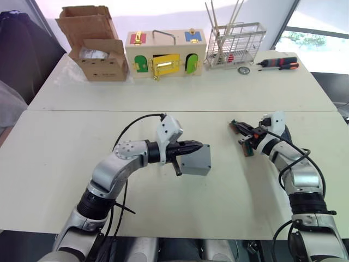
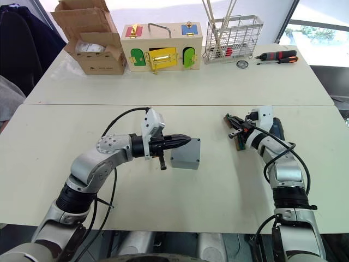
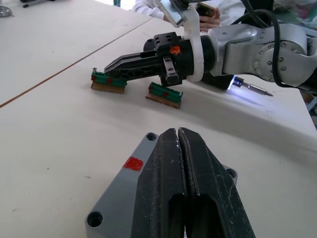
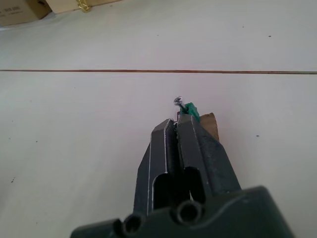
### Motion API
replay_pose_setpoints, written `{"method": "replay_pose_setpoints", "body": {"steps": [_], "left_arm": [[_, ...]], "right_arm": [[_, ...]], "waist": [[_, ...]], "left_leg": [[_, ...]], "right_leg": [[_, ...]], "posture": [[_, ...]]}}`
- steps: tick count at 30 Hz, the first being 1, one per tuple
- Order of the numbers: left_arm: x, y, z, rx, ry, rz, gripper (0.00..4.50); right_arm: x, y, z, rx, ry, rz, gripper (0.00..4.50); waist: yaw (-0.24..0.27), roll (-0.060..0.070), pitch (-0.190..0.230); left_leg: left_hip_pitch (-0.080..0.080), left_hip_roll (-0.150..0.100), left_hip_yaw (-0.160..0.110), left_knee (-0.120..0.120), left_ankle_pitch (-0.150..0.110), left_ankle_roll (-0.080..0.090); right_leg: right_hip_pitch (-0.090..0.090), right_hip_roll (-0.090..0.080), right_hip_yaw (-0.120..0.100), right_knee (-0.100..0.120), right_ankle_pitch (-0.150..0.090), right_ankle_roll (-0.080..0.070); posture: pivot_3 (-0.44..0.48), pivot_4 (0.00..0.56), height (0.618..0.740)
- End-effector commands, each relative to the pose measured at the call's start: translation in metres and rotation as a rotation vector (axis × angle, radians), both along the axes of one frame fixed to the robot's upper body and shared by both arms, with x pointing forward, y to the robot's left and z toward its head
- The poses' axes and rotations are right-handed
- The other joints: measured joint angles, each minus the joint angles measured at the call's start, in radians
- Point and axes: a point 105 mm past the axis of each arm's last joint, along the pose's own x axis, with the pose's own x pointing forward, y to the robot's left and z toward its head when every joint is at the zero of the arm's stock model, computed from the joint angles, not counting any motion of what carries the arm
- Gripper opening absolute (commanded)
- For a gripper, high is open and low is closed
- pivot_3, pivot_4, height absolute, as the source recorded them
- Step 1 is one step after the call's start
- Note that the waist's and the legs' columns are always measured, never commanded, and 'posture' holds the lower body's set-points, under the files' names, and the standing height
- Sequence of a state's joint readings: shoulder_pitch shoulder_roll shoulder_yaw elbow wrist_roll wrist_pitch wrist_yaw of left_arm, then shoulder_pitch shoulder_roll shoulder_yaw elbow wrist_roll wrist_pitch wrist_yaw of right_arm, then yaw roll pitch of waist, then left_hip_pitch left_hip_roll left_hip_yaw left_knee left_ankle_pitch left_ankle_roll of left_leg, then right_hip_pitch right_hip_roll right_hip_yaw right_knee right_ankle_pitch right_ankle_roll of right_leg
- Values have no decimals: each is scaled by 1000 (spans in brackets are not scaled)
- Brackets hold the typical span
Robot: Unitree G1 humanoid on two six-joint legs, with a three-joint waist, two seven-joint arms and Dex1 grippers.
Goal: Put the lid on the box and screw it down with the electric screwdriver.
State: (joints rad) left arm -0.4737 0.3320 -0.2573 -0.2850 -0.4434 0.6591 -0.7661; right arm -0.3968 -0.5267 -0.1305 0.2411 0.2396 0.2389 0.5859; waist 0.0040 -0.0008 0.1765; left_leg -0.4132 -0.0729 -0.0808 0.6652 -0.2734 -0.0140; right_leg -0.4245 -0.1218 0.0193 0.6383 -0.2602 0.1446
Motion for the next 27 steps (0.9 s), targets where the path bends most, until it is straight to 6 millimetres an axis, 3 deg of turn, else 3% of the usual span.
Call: {"method": "replay_pose_setpoints", "body": {"steps": [1,20,25,27], "left_arm": [[-3,-2,7,-15,-41,-11,0],[0,3,5,-9,-35,2,0],[-1,9,9,-9,-44,13,0],[-1,16,12,-9,-51,31,0]], "right_arm": [[2,2,13,9,-50,2,83],[-2,-1,36,189,-108,-41,83],[-7,-2,63,201,-195,-43,83],[-18,9,81,193,-234,27,83]], "waist": [[0,0,0],[1,0,0],[0,0,0],[0,0,0]], "left_leg": [[0,0,0,0,0,0],[0,0,0,0,0,0],[0,0,0,0,0,0],[0,0,0,0,0,0]], "right_leg": [[0,0,0,0,0,0],[0,0,0,0,0,0],[0,0,0,0,0,0],[0,0,0,2,0,0]], "posture": [[0,150,730],[0,150,730],[0,150,730],[0,150,730]]}}
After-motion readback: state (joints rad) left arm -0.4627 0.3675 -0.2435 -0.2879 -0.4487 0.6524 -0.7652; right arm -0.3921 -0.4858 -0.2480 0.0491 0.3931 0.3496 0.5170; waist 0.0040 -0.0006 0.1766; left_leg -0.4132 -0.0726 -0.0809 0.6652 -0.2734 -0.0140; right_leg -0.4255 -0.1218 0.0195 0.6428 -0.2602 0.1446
